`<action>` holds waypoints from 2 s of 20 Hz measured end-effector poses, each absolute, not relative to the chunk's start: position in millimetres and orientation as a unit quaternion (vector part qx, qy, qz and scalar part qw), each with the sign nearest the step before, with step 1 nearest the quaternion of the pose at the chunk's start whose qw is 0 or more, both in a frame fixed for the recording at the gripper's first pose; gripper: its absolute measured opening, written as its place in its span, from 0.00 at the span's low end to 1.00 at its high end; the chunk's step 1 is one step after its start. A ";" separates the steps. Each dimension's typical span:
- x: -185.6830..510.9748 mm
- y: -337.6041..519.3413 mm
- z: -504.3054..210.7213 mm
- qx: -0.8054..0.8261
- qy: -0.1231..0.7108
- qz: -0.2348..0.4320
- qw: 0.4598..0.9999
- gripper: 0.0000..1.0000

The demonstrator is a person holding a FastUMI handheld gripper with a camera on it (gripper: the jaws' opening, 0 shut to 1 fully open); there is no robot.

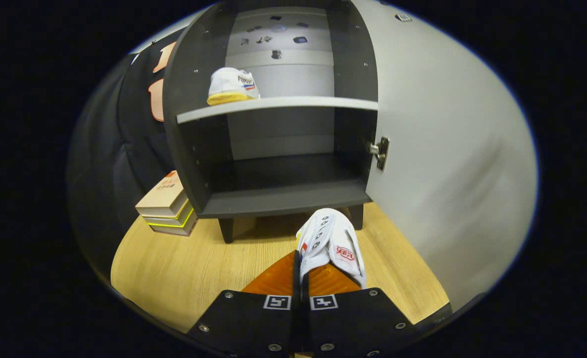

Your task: Open the shoe cabinet door, grab the shoes and put them into the shoe cabinet, then close the shoe cabinet door.

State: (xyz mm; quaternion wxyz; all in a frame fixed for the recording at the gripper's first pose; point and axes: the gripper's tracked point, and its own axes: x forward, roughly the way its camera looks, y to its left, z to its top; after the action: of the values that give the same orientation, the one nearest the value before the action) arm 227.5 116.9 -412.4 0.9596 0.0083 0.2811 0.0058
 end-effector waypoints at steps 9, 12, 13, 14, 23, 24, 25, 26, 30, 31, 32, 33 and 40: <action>250.6 131.0 -275.8 -0.027 0.198 -0.006 0.980 0.00; 274.2 131.0 -241.4 -0.035 0.171 -0.002 0.985 0.00; 284.1 131.8 -234.1 -0.038 0.167 0.004 0.985 0.00; 294.4 131.9 -227.6 -0.042 0.162 0.010 0.986 0.00; 402.6 120.7 -215.0 -0.027 0.150 0.042 0.987 0.00; 414.1 118.5 -215.3 -0.025 0.150 0.045 0.987 0.00; 427.5 117.9 -216.7 -0.024 0.151 0.049 0.987 0.00; 437.7 115.9 -218.6 -0.024 0.152 0.053 0.987 0.00; 481.9 113.0 -226.6 -0.019 0.158 0.066 0.985 0.00; 492.3 111.8 -227.9 -0.019 0.158 0.068 0.985 0.00; 503.2 112.1 -230.2 -0.020 0.158 0.072 0.985 0.00; 512.9 112.6 -233.2 -0.019 0.159 0.077 0.984 0.00; 552.7 126.1 -256.2 -0.014 0.171 0.111 0.979 0.01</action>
State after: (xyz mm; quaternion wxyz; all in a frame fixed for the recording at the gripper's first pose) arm 552.7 126.1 -256.2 0.9790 -0.0136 0.1705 0.1113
